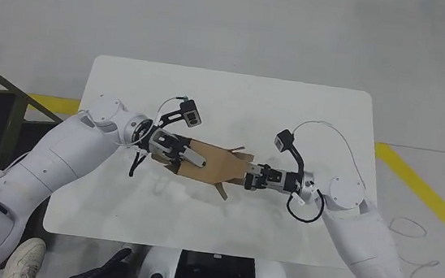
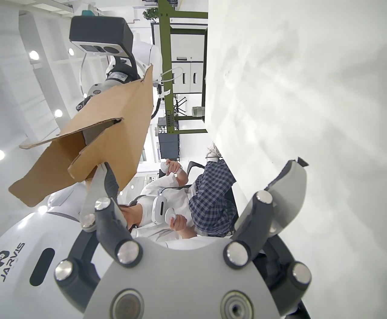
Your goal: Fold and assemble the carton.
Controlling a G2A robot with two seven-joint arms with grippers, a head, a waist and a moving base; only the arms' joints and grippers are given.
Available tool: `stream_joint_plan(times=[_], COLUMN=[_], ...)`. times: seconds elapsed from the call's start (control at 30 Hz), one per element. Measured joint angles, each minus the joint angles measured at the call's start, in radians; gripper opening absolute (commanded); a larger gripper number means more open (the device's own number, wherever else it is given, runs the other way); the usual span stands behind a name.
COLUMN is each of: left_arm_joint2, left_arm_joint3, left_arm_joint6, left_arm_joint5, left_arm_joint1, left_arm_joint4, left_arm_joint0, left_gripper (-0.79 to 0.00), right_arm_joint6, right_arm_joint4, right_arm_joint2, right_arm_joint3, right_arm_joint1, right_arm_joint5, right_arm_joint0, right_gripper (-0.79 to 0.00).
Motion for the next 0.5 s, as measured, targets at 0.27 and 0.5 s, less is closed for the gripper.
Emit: stream_joint_plan(times=[0.27,0.5], left_arm_joint2=[0.0,0.0], left_arm_joint3=[0.0,0.0], left_arm_joint6=[0.0,0.0], left_arm_joint5=[0.0,0.0], left_arm_joint1=[0.0,0.0], left_arm_joint4=[0.0,0.0], left_arm_joint0=[0.0,0.0], left_gripper=[-0.785,-0.785], right_arm_joint6=[-0.001,-0.008], right_arm_joint4=[-0.005,-0.013], right_arm_joint2=[-0.026,-0.049], right_arm_joint3=[-0.043,-0.065], right_arm_joint1=[-0.003,-0.007], right_arm_joint5=[0.013,0.024], right_arm_joint0=[0.01,0.026], right_gripper=[0.0,0.0])
